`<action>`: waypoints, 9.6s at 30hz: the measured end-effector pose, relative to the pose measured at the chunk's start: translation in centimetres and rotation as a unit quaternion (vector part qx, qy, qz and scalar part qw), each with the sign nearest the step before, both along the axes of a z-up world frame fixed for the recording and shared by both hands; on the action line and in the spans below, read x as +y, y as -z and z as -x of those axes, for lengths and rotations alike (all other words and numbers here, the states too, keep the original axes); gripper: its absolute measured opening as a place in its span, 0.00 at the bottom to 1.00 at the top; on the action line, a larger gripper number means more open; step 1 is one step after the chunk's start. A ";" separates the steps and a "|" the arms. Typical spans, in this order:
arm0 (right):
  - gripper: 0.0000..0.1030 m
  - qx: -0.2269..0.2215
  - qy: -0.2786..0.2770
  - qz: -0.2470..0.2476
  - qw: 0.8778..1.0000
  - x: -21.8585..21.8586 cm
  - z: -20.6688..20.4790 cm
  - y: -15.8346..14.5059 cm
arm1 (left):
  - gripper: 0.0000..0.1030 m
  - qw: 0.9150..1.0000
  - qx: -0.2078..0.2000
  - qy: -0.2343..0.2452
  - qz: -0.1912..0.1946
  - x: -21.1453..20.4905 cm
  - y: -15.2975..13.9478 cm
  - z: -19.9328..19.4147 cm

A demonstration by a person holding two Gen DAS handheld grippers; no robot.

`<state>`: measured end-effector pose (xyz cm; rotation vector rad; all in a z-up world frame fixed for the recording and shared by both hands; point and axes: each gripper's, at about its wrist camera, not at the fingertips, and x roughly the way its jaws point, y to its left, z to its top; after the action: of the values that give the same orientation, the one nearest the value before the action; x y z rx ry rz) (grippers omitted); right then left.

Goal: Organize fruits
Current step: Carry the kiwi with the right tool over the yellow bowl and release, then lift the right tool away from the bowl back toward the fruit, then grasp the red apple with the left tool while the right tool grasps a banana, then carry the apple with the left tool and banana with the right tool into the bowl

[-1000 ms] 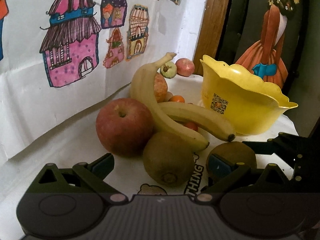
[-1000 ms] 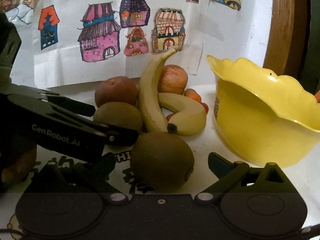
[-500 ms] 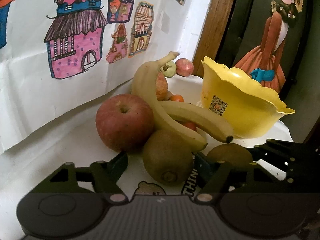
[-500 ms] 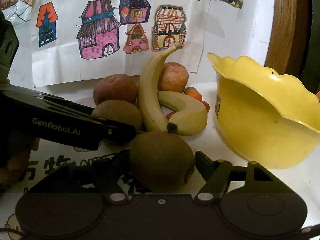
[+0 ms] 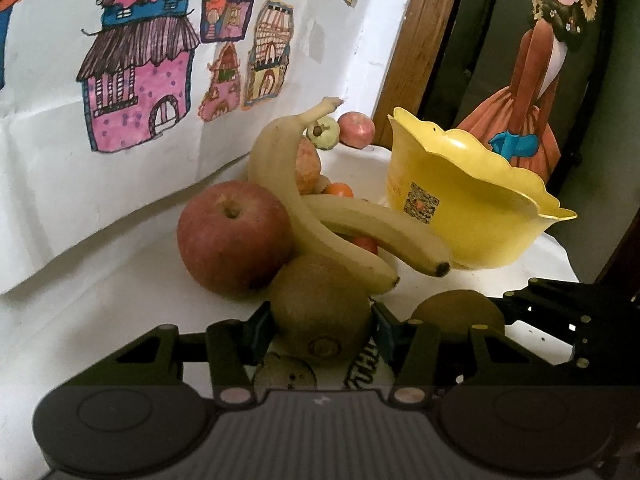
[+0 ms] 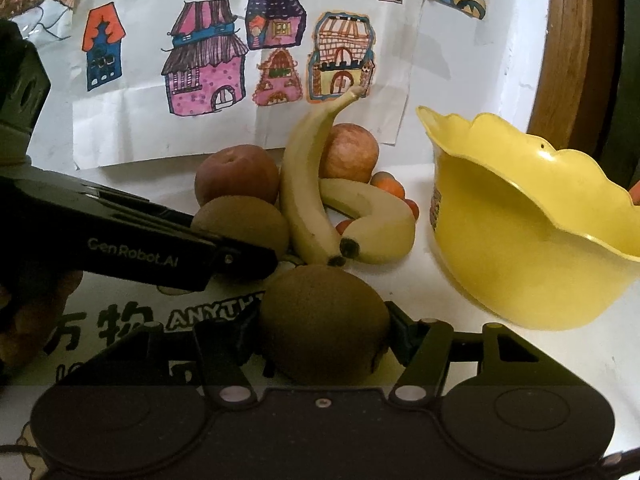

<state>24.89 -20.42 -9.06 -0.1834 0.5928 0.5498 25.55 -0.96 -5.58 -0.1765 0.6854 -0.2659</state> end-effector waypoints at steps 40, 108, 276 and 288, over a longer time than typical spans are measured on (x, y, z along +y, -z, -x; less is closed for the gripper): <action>0.63 -0.086 0.148 -0.057 0.984 -11.7 -5.2 -7.3 | 0.54 0.992 -0.103 0.044 0.060 -8.7 -9.4 -8.4; 0.98 -0.198 0.130 -0.046 0.970 -9.4 3.7 -10.7 | 0.99 0.976 -0.213 0.002 0.034 -7.2 -15.3 1.8; 0.54 -0.032 -0.083 0.043 0.995 6.0 0.0 2.2 | 0.71 1.000 0.001 -0.013 -0.014 4.9 -1.7 5.1; 0.34 -0.035 -0.100 0.066 0.992 6.7 1.7 1.7 | 0.71 1.000 0.007 -0.027 -0.004 5.1 -1.8 5.4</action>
<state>23.19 -13.69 -10.77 -0.3883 0.5465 0.6953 20.16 4.10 -3.75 -0.1888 0.6956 -0.2112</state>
